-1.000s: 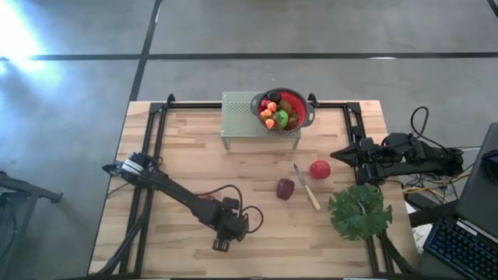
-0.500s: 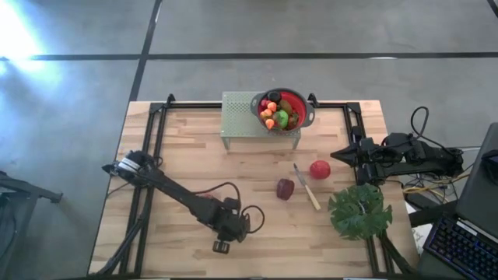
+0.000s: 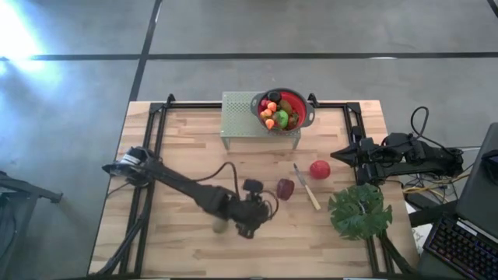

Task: Pick & Place Fruit
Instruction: Put the orange peach into the black strainer bowl on the shelf

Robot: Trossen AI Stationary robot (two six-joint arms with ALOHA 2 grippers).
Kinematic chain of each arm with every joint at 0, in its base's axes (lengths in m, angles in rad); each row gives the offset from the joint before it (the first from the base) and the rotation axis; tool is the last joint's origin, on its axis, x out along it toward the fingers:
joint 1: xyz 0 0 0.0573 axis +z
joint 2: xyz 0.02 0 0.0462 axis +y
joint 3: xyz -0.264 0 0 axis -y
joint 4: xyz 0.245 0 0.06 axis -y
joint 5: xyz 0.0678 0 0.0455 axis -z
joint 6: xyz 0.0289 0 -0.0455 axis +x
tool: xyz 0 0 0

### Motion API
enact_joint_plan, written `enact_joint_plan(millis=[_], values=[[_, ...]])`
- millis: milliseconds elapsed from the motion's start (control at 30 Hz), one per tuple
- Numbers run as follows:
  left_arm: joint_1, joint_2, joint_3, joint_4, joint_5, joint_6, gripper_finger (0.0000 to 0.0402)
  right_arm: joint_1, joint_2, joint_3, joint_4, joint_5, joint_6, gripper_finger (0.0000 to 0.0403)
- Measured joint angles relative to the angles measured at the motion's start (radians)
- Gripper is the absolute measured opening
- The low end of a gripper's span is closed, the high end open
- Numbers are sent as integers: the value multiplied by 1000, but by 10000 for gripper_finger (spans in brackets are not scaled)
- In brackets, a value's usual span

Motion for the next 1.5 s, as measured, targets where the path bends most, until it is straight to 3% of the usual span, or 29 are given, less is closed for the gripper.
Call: enact_joint_plan(millis=[400,733,1000,1267,1500], values=[[188,0,105,206,0,201,114,0,0,0,0,0,0,8],[400,0,223,264,2,217,128,0,0,0,0,0,0,8],[566,-1,253,291,77,227,118,0,0,0,0,0,0,8],[645,-1,253,286,81,284,131,0,0,0,0,0,0,8],[648,12,252,283,110,359,129,0,0,0,0,0,0,8]])
